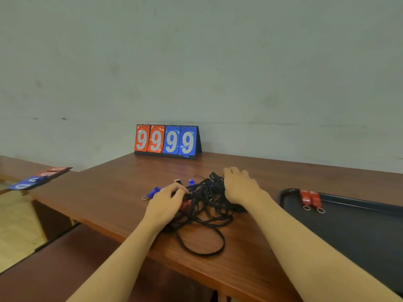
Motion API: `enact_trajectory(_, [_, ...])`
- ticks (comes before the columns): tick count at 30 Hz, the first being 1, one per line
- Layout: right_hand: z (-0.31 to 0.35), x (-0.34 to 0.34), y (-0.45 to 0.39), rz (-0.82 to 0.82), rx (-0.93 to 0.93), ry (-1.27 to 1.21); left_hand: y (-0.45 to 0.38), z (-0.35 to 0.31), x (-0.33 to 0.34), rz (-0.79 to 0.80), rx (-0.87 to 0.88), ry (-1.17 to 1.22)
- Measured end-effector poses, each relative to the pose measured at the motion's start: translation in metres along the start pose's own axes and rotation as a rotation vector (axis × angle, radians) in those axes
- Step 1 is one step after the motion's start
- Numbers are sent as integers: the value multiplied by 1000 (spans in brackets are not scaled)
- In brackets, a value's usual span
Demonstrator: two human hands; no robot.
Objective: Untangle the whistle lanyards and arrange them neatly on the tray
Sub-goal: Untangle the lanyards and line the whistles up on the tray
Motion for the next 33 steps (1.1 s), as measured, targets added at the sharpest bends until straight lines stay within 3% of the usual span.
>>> enact_trajectory(6, [3,26,-16,226,-17,-51,-4,4,0,-15,-41,55])
enact_trajectory(11, [6,24,-15,76,-11,-30,-4,5,-3,-94,-33,153])
enact_trajectory(15, [-2,16,-10,-62,130,38,-6,11,1,-18,-65,31])
enact_trajectory(24, [2,43,-22,130,11,37,-3,2,6,71,-7,-205])
enact_trajectory(28, [0,41,-18,103,39,-5,-3,0,3,19,38,-125])
enact_trajectory(30, [0,36,-15,46,56,-40,-1,0,3,-2,67,-66])
enact_trajectory(33, [-2,17,-12,-139,77,-80,2,-6,8,17,212,-190])
Point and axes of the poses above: each hand's wrist, its own y-axis away from the middle knuckle, its own x-axis out of the palm, z = x × y, the point moved 4 cm from there along -y, towards the middle knuckle, and after that the axes turned 2 degrees about y, right-handed, at the moved point
